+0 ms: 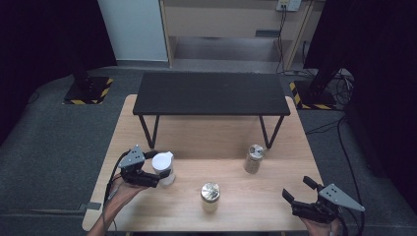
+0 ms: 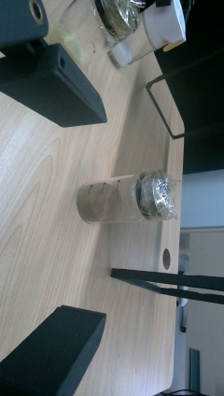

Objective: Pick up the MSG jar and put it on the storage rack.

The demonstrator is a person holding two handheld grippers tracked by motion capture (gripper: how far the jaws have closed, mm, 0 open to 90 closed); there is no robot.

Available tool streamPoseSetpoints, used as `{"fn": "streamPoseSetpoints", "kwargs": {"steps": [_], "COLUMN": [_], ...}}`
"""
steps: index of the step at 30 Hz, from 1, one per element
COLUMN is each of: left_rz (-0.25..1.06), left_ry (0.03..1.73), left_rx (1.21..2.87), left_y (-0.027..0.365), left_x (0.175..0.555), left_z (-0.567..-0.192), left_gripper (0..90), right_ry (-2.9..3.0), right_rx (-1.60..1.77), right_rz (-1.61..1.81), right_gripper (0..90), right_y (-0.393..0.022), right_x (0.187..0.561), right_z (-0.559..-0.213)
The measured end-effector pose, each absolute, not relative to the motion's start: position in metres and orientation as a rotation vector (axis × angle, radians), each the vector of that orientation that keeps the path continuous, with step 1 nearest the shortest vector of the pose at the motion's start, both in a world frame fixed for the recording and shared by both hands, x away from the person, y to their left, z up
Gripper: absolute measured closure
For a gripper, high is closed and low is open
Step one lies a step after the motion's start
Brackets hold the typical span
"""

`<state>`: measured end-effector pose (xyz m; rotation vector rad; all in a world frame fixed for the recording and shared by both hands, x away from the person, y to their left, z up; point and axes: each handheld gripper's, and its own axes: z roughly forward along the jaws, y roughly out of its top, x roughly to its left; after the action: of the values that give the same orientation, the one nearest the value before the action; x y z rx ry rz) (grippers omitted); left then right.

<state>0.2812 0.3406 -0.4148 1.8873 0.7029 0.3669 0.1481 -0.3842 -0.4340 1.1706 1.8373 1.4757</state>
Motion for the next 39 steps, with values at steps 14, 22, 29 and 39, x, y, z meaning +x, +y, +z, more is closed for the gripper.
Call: {"fn": "streamPoseSetpoints", "kwargs": {"steps": [14, 22, 29, 39], "left_rz": [0.401, 0.407, 0.394, 0.358], "left_ry": [0.669, 0.657, 0.64, 0.578], "left_rx": [1.879, 1.872, 1.893, 1.897], "left_y": [0.337, 0.338, 0.338, 0.334], "left_x": [0.281, 0.28, 0.283, 0.29], "left_z": [-0.424, -0.427, -0.422, -0.41], "left_gripper": [29.0, 29.3, 29.5, 29.5], "right_ry": [1.836, 1.839, 1.837, 1.837], "right_rx": [1.17, 1.17, 1.171, 1.17], "right_rz": [1.475, 1.475, 1.476, 1.479], "right_gripper": [6.0, 6.0, 6.0, 6.0], "right_y": [-0.384, -0.384, -0.384, -0.385], "right_x": [0.148, 0.148, 0.148, 0.148], "right_z": [-0.434, -0.434, -0.434, -0.434]}}
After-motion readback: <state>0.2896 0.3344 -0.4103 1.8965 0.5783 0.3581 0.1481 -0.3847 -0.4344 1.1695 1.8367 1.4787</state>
